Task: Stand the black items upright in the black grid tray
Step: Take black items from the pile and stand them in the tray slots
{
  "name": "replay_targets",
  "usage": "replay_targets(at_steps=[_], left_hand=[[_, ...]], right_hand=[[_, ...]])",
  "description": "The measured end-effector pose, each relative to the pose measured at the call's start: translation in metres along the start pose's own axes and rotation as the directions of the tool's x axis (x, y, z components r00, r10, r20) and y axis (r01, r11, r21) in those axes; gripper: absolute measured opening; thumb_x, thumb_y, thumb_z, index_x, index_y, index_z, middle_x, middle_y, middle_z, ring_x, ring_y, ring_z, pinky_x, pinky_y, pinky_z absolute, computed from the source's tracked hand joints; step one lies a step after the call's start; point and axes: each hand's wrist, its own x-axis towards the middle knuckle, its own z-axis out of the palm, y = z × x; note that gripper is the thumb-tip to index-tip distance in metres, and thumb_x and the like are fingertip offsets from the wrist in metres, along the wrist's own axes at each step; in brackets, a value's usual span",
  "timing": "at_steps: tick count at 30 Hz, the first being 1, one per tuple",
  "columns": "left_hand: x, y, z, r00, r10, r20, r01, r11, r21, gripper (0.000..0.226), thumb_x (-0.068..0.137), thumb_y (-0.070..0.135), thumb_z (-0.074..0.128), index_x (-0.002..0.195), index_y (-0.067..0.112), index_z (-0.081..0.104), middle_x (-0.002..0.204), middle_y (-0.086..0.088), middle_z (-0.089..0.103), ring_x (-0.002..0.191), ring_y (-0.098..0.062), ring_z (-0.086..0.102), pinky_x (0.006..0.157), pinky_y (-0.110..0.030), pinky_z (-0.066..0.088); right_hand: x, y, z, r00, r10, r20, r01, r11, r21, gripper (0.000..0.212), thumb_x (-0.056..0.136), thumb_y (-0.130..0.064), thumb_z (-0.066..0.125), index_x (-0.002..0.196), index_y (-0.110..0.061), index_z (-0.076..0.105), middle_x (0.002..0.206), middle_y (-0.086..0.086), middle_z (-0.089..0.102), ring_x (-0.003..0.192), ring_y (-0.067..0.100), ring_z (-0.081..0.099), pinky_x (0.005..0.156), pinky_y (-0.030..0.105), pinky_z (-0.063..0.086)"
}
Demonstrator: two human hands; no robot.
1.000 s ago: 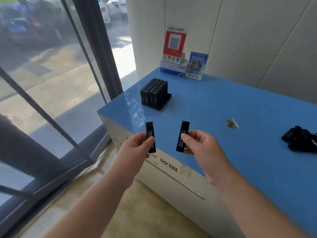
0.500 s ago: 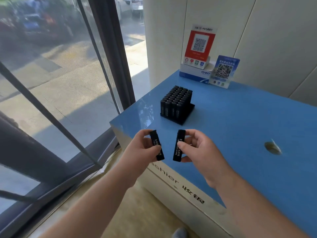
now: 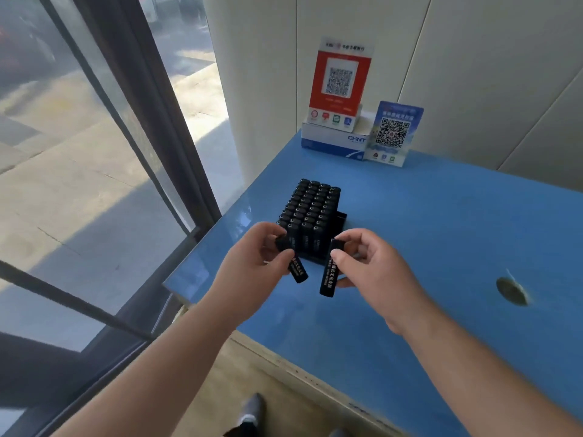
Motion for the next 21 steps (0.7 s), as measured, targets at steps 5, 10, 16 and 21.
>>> replay_targets(at_steps=[5,10,16,21], left_hand=[[0.050,0.001,-0.012,0.959,0.275,0.072,-0.282,0.951,0.127,0.013,0.090,0.022,0.068,0.099,0.032,0.065,0.089,0.013,0.069,0.082,0.001,0.067,0.078,-0.011,0.046],[0.090,-0.005,-0.015,0.839,0.506,0.198,-0.529,0.844,0.085,0.020,0.088,0.013,0.072,0.108,0.016,0.073,0.095,0.013,0.063,0.084,-0.001,0.065,0.080,-0.012,0.050],[0.115,-0.025,-0.017,0.672,0.635,0.382,-0.726,0.666,0.171,0.019,0.085,0.018,0.075,0.103,0.020,0.072,0.099,0.013,0.064,0.085,-0.003,0.057,0.078,-0.018,0.046],[0.124,-0.038,-0.015,0.525,0.711,0.469,-0.850,0.464,0.248,0.013,0.081,0.023,0.078,0.094,0.024,0.075,0.092,0.009,0.064,0.085,-0.018,0.056,0.079,-0.033,0.050]], right_hand=[[0.010,-0.002,0.003,0.990,-0.053,-0.129,0.038,0.993,-0.114,0.012,0.093,-0.018,0.067,0.091,-0.029,0.066,0.084,-0.009,0.069,0.081,0.022,0.068,0.083,0.049,0.059],[0.015,0.001,0.016,0.966,-0.059,-0.251,0.015,0.985,-0.174,0.012,0.093,-0.022,0.069,0.092,-0.034,0.068,0.091,-0.010,0.072,0.088,0.018,0.069,0.090,0.051,0.055],[0.015,0.003,0.035,0.929,-0.105,-0.355,0.012,0.967,-0.255,0.012,0.091,-0.016,0.071,0.093,-0.028,0.071,0.088,-0.016,0.073,0.082,0.004,0.067,0.079,0.014,0.048],[0.015,0.006,0.047,0.898,-0.165,-0.408,0.015,0.938,-0.347,0.017,0.091,-0.013,0.071,0.094,-0.030,0.071,0.088,-0.018,0.073,0.083,0.002,0.068,0.077,0.010,0.047]])
